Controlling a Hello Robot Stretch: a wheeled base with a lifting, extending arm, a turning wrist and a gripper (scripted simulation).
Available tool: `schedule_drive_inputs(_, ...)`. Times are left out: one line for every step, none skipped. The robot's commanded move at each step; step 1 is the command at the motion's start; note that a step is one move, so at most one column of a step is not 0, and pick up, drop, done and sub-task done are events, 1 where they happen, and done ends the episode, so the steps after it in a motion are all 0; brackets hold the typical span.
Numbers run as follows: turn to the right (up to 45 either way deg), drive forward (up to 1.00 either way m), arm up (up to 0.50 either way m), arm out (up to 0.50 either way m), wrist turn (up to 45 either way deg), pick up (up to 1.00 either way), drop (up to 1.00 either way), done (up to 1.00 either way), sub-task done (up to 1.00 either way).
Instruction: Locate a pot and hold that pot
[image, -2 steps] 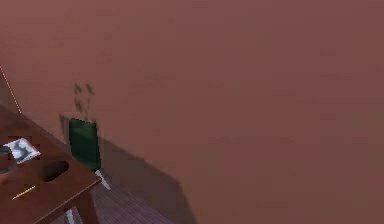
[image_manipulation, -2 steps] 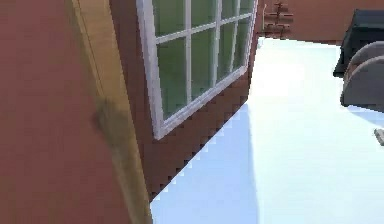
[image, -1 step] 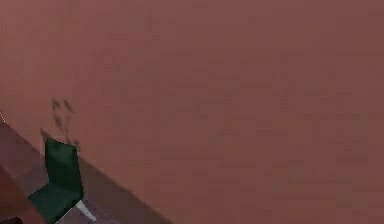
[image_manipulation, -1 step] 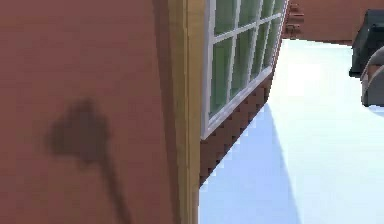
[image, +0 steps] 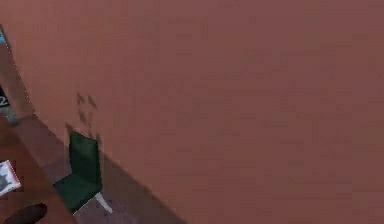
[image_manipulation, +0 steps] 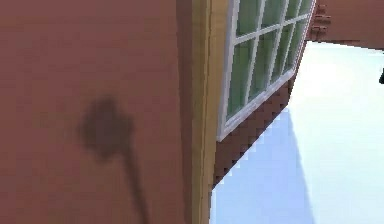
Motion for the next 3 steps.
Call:
schedule_drive_inputs(0.0,0.25,0.0,0.0,0.0,0.0,0.0,0.0,0.0)
schedule_drive_inputs(-45.0,0.0,0.0,0.0,0.0,0.0,0.0,0.0,0.0)
schedule_drive_inputs(-45.0,0.0,0.0,0.0,0.0,0.0,0.0,0.0,0.0)
